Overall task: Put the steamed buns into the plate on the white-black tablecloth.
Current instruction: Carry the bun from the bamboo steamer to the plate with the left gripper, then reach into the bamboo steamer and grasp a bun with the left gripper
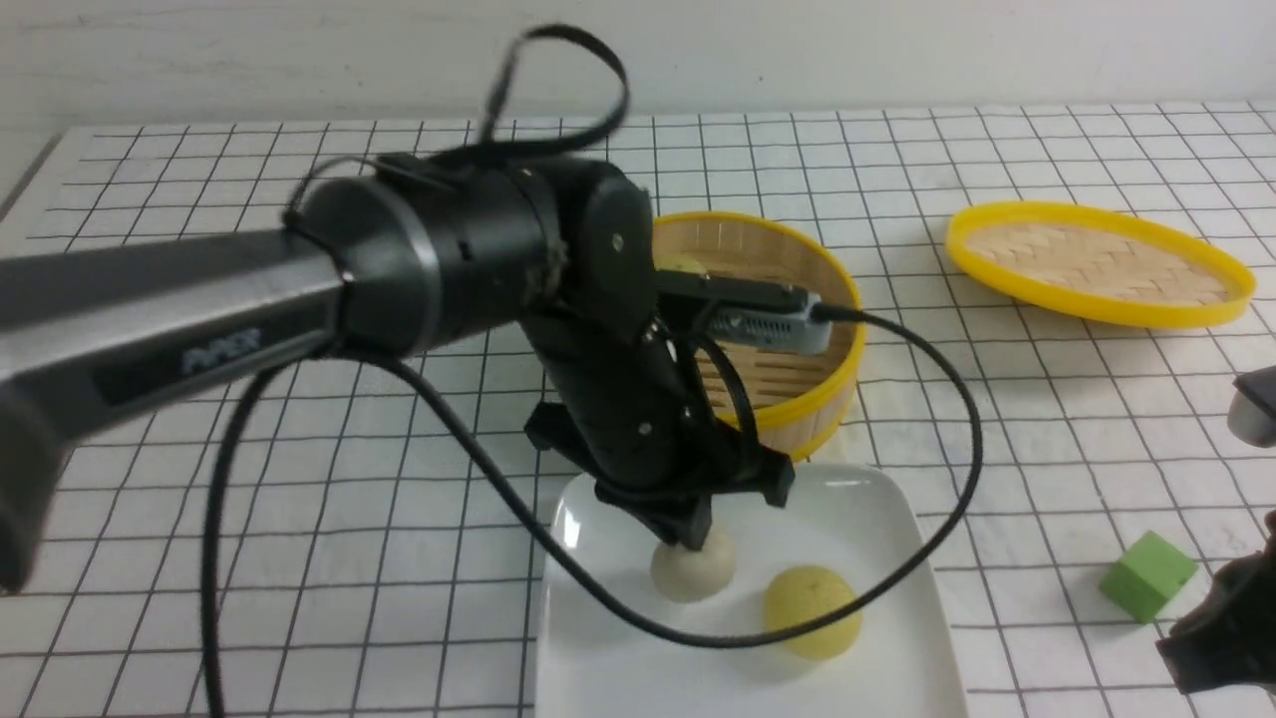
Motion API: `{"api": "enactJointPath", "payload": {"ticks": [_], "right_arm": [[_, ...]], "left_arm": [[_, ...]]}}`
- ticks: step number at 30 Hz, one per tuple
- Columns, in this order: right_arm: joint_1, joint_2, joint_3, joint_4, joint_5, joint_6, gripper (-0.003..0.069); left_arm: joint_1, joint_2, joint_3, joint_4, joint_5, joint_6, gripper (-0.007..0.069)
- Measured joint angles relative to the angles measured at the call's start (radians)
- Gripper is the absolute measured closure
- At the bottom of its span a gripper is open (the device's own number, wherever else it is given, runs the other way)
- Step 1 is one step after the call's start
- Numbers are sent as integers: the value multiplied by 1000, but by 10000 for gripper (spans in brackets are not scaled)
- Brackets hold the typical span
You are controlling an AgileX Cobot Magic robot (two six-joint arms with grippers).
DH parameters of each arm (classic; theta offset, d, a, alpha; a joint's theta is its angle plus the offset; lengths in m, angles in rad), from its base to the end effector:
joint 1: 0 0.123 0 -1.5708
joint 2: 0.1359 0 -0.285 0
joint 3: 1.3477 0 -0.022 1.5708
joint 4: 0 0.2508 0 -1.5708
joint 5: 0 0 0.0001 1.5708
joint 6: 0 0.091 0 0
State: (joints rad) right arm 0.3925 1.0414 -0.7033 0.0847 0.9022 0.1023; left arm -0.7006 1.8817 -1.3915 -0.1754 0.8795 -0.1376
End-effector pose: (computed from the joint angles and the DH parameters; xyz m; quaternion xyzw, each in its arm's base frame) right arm 0.1603 0.0729 0.2623 -0.1227 0.9698 0.0875 0.1915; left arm 0.2892 -0.2599 0.2156 0.2301 0.9597 -0.1266 0.1003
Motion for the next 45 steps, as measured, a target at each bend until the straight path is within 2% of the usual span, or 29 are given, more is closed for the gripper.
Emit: {"api": "enactJointPath", "payload": {"ticks": [3,4,7,9,11,15,17,20,23,27,29,30,33,35,37,38,41,44,45], "right_arm": [[0,0,0,0,0,0,639],[0,0,0,0,0,0,639],[-1,0,0,0,0,0,636],[-1,0,0,2,0,0,636],[-2,0,1,2,1,0,636],[-2,0,1,4,1,0,636],[-2,0,1,3,1,0,632],[-2,0,1,3,1,0,631],[-2,0,1,4,-1,0,630],[-2,0,1,4,-7,-1,626],[-2,0,1,4,-9,-2,624],[-2,0,1,4,-11,-4,622],[-2,0,1,4,-11,-4,619],[-2,0,1,4,-11,-5,618],[-2,0,1,4,-11,-7,618],[-2,0,1,4,-11,-8,618],[-2,0,1,4,-8,-8,616],[-2,0,1,4,-1,-8,614],[-2,0,1,4,2,-8,612]], "left_arm": [[-18,27,-4,26,-8,-68,344],[-20,27,-5,28,-7,-71,335],[-10,27,-84,37,15,-143,230],[9,29,-148,57,16,-187,225],[54,52,-277,80,33,-242,306],[138,136,-451,75,76,-251,551],[188,213,-576,55,103,-250,608],[207,274,-677,60,126,-247,603],[209,340,-773,89,139,-246,542],[207,424,-854,134,99,-243,329],[207,443,-857,137,79,-241,280],[207,467,-858,139,52,-234,228],[207,504,-858,139,18,-221,187],[207,518,-858,139,6,-219,194],[207,528,-858,140,11,-224,278],[207,528,-858,139,19,-228,375],[207,517,-860,135,46,-228,559],[207,501,-874,133,93,-228,595],[207,474,-897,133,165,-222,601]]}}
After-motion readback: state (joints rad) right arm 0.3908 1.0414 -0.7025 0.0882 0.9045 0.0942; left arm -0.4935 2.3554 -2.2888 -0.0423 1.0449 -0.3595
